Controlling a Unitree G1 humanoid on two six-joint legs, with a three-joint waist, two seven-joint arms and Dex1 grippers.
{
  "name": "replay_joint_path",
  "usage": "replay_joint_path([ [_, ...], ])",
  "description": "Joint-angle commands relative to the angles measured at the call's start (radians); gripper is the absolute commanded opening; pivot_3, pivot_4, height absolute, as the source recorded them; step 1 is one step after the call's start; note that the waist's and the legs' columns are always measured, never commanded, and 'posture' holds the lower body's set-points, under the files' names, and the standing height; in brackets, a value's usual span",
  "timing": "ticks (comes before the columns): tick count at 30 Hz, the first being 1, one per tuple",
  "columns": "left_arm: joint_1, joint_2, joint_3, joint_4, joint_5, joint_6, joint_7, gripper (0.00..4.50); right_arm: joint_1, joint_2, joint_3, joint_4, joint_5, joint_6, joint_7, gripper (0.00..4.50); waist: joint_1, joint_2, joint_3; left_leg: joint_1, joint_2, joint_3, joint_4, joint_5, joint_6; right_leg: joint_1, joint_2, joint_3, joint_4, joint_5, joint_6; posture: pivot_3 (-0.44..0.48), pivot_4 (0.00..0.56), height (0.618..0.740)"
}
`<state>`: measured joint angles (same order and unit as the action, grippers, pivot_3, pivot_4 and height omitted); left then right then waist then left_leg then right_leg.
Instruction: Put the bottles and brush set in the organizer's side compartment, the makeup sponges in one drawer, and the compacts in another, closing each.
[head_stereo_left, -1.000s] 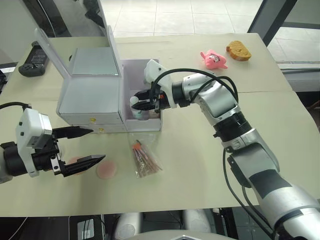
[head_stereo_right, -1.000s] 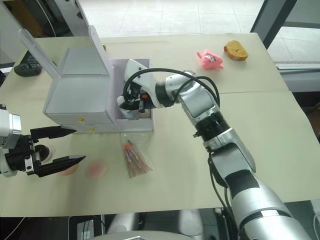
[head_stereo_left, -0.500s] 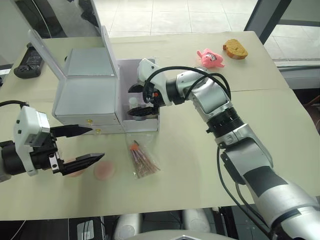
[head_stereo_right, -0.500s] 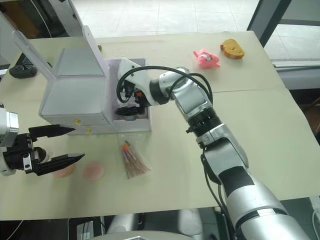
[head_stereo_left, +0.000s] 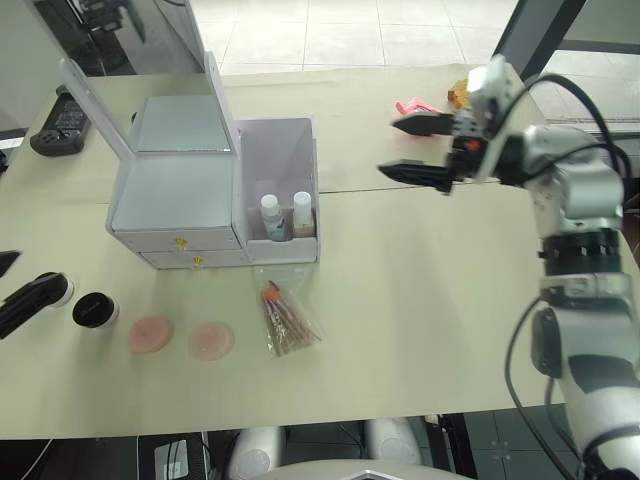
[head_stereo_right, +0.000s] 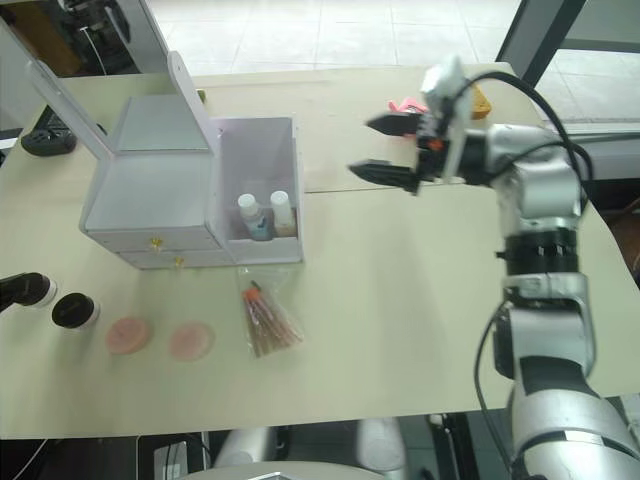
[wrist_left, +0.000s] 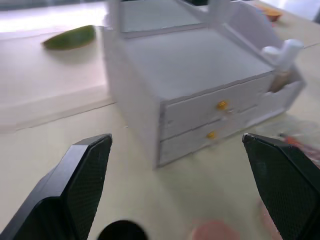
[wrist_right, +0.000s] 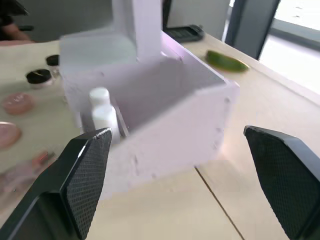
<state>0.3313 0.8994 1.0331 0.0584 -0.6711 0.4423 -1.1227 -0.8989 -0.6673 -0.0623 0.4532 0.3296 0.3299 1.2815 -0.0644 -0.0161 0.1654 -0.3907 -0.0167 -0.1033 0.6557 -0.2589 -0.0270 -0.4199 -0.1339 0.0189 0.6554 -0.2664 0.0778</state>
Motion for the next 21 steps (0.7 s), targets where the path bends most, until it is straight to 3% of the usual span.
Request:
replay_joint_path([
  [1, -0.022, 0.051, 0.033, 0.234, 0.092, -0.199, -0.022, 4.5, 0.083, -0.059, -0.088, 0.017, 0.021, -0.04, -0.021, 4.49, -0.002, 0.0, 0.0, 0.0, 0.0, 0.0, 0.0, 0.0, 0.0, 0.0, 0.0, 0.0, 0.0, 0.0, 0.0, 0.0, 0.15, 0.74],
  [7, -0.077, 0.163, 0.011, 0.697, 0.179, -0.451, -0.034, 4.5, 0.317, -0.191, -0.217, 0.196, 0.008, -0.197, -0.057, 4.49, 0.008, 0.0, 0.0, 0.001, 0.0, 0.003, 0.0, -0.001, 0.001, 0.001, -0.001, 0.001, 0.0, 0.0, 0.0, 0.0, 0.15, 0.74],
  [11, -0.129, 0.204, -0.018, 0.841, 0.18, -0.513, -0.048, 4.5, 0.346, -0.217, -0.247, 0.254, 0.01, -0.235, -0.081, 4.49, 0.001, 0.0, 0.0, 0.003, 0.0, 0.006, 0.0, -0.001, 0.001, 0.0, -0.001, 0.002, 0.001, 0.0, 0.0, 0.0, 0.15, 0.74],
  [16, -0.202, 0.228, -0.06, 0.877, 0.163, -0.519, -0.09, 4.5, 0.348, -0.202, -0.237, 0.228, 0.006, -0.215, -0.119, 4.49, -0.004, -0.001, 0.0, 0.005, 0.001, 0.006, 0.0, -0.001, 0.001, 0.002, 0.0, 0.002, 0.002, 0.0, 0.0, 0.0, 0.15, 0.74],
  [21, -0.25, 0.205, -0.128, 0.716, 0.121, -0.421, -0.156, 4.5, 0.358, -0.17, -0.212, 0.117, -0.004, -0.185, -0.186, 4.49, -0.005, -0.001, 0.0, 0.004, 0.001, 0.006, 0.0, -0.001, 0.001, 0.0, 0.0, 0.002, 0.003, 0.0, 0.0, 0.0, 0.15, 0.74],
])
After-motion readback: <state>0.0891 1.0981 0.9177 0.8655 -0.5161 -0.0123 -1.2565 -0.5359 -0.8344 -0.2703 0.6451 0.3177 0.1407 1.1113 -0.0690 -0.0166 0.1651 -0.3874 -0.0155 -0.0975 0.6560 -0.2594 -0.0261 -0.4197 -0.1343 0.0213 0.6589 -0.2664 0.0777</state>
